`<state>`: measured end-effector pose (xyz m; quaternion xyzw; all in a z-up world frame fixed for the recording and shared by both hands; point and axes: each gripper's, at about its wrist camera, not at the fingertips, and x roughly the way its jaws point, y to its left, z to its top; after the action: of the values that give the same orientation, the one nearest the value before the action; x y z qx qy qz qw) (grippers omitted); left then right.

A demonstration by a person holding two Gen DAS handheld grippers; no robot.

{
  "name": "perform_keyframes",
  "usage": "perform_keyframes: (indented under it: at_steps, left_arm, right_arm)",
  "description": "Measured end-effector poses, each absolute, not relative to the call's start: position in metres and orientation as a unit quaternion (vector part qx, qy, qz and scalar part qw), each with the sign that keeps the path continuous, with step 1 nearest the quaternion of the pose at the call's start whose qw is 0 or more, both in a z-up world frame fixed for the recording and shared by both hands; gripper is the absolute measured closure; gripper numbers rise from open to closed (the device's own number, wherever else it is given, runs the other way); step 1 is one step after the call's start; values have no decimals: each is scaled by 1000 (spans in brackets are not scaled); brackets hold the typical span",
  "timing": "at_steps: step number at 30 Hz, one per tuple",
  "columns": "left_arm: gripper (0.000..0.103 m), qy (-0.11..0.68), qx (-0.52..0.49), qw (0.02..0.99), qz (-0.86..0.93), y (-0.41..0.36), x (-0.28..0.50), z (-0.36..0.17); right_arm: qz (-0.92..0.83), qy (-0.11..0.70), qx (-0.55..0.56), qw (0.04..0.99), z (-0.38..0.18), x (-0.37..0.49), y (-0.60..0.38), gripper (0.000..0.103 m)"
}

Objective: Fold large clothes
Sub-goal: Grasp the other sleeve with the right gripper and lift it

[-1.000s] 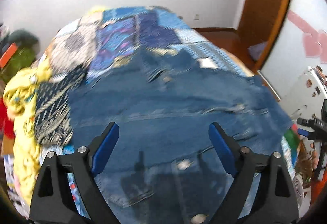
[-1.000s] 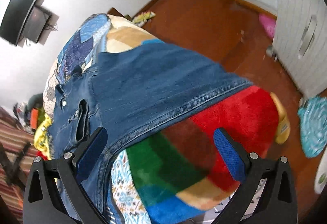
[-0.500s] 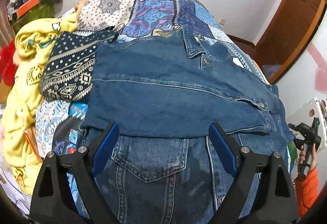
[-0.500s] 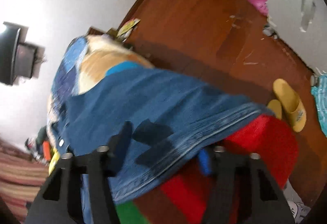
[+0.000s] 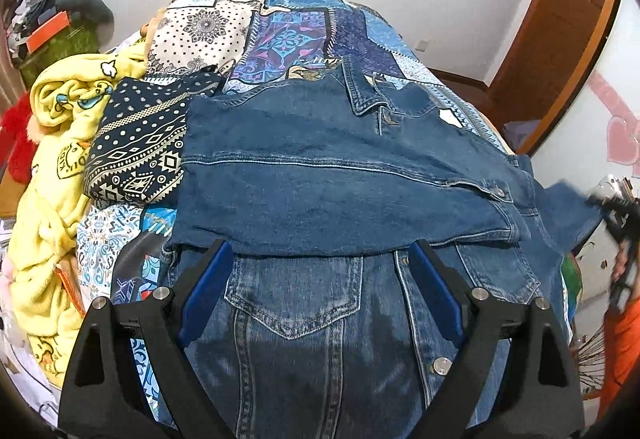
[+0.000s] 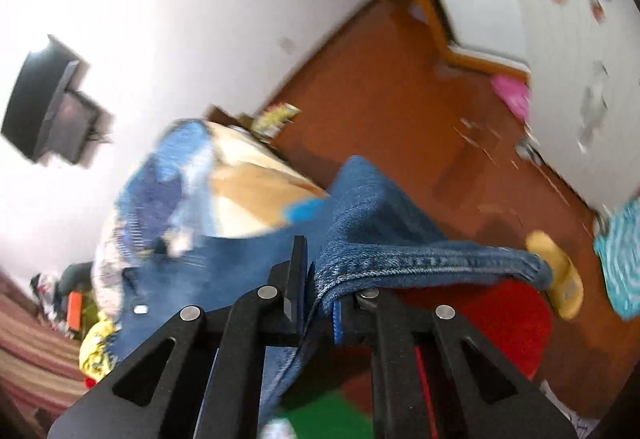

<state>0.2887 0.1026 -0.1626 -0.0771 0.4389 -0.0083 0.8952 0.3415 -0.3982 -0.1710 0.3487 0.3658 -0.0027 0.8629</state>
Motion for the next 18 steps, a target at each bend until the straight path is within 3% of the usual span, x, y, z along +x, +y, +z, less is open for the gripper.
perform_keyframes:
  at_steps: [9, 13, 18]
  left_arm:
    - [14, 423, -72, 903, -19, 115, 267, -159]
    - [14, 423, -81, 902, -24, 125, 261, -156]
    - [14, 417, -80, 905, -19, 136, 253, -154]
  right_arm:
    - [130, 306, 271, 903, -60, 351, -282, 95]
    - [189, 316, 278, 887, -59, 361, -220, 95]
    - [228, 372, 250, 864, -99, 375, -151, 95]
